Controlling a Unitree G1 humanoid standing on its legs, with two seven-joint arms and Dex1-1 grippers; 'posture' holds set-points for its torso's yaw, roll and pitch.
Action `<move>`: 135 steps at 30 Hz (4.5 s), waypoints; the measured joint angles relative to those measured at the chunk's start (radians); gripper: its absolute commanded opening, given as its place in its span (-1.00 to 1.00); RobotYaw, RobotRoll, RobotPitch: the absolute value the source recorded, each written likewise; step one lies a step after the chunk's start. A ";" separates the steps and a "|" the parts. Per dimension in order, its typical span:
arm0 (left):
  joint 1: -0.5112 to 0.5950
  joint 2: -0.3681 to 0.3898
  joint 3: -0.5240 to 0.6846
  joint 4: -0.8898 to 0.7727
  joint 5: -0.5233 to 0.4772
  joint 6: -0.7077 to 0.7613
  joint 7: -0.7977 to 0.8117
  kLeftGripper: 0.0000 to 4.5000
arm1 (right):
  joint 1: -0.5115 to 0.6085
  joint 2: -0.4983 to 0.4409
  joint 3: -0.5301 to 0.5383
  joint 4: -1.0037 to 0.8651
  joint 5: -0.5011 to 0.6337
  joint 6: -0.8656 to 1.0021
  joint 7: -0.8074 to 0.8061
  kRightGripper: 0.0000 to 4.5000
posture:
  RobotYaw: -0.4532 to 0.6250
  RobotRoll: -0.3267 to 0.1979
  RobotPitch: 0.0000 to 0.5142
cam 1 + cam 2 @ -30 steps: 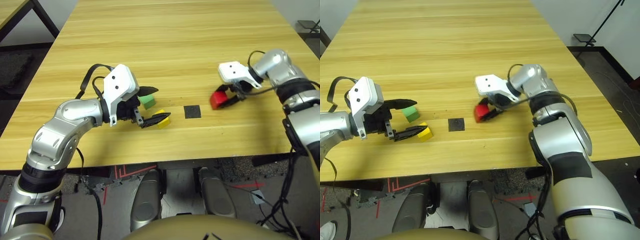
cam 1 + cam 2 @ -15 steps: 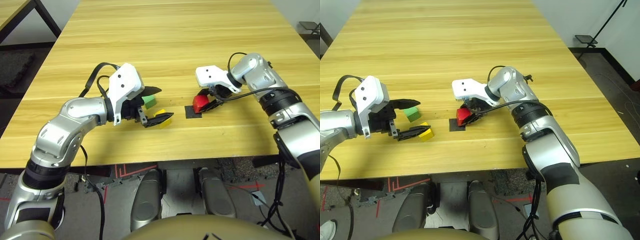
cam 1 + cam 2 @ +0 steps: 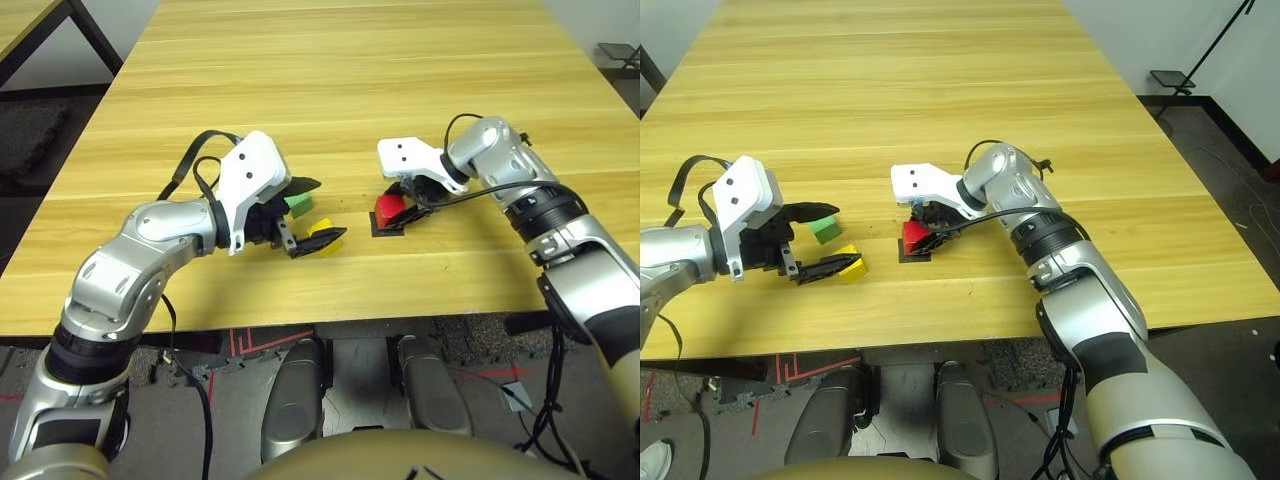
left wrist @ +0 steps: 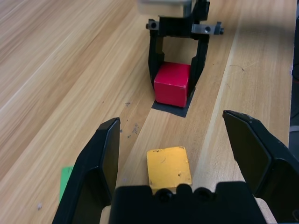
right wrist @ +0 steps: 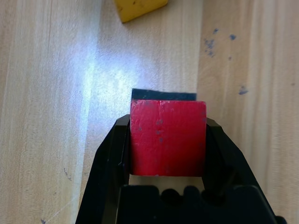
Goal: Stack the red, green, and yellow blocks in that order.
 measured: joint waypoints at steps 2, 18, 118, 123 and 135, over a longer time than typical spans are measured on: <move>0.000 0.000 0.002 -0.008 0.000 0.006 0.004 1.00 | 0.000 0.000 0.002 0.000 -0.001 0.000 0.000 -0.08 | 0.82 -0.60 -0.43; -0.027 0.029 -0.002 0.043 0.033 0.047 0.030 1.00 | -0.067 -0.068 -0.117 0.055 0.135 -0.038 0.092 0.98 | 0.67 -0.41 -0.57; -0.593 -0.430 -0.349 0.995 0.404 -0.378 -0.461 -0.09 | 0.429 -0.442 -0.398 -0.601 0.555 0.418 -0.117 1.00 | 0.02 0.09 -0.60; -0.593 -0.434 -0.349 0.996 0.404 -0.388 -0.451 -0.09 | 0.429 -0.442 -0.398 -0.604 0.572 0.430 -0.120 1.00 | 0.03 0.08 -0.60; -0.566 -0.427 -0.348 0.992 0.405 -0.389 -0.448 -0.09 | 0.408 -0.442 -0.397 -0.607 0.583 0.436 -0.131 1.00 | 0.05 0.07 -0.58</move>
